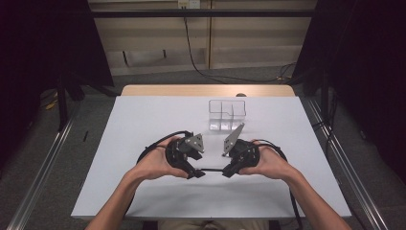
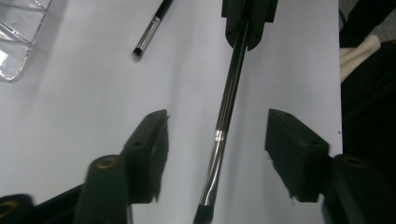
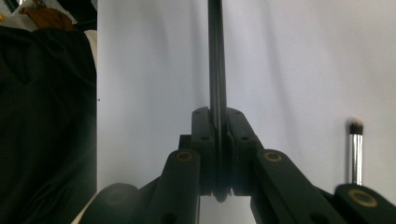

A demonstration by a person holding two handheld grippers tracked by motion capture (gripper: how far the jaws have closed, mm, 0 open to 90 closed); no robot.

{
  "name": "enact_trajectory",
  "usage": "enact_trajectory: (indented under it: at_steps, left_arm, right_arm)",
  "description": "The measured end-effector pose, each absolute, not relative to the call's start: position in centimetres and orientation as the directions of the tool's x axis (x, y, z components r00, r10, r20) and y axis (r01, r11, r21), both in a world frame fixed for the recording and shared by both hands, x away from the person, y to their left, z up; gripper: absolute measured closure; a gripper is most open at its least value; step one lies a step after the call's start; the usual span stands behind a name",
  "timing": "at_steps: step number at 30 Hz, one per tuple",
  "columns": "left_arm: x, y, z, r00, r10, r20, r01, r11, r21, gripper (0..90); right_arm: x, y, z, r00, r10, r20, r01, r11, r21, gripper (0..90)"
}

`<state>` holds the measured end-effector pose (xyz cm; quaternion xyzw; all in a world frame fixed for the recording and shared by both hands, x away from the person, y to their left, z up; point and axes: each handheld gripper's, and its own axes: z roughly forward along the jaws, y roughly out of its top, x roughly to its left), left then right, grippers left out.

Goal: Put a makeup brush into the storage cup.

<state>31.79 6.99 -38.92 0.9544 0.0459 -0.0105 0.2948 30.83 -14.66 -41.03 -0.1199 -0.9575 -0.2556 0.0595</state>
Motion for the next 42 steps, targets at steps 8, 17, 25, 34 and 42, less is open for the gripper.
enact_trajectory:
  at_steps: [8,17,25,34,42]
  left_arm:
    - [32.2,7.5,-38.8,0.987,0.148,-0.063,0.157,-0.787,0.597,13.9]
    - [31.8,8.5,-39.2,0.976,0.211,-0.046,0.19,-0.732,0.654,9.1]
    - [31.9,9.8,-39.7,0.967,0.247,-0.067,0.226,-0.7,0.678,6.1]
    - [31.9,10.8,-39.7,0.964,0.26,-0.063,0.227,-0.673,0.704,4.7]
    - [31.9,11.3,-39.9,0.955,0.285,-0.084,0.256,-0.646,0.719,4.9]
  right_arm:
    - [30.9,-15.0,-40.9,-0.958,0.221,0.184,0.284,0.83,0.481,83.9]
    - [30.8,-15.6,-40.7,-0.947,0.271,0.17,0.32,0.798,0.51,84.0]
    - [30.2,-16.7,-41.4,-0.932,0.313,0.182,0.361,0.766,0.531,84.0]
    - [29.9,-18.5,-41.5,-0.911,0.363,0.194,0.406,0.708,0.578,84.0]
    - [29.0,-19.2,-41.8,-0.9,0.396,0.181,0.414,0.649,0.638,84.0]
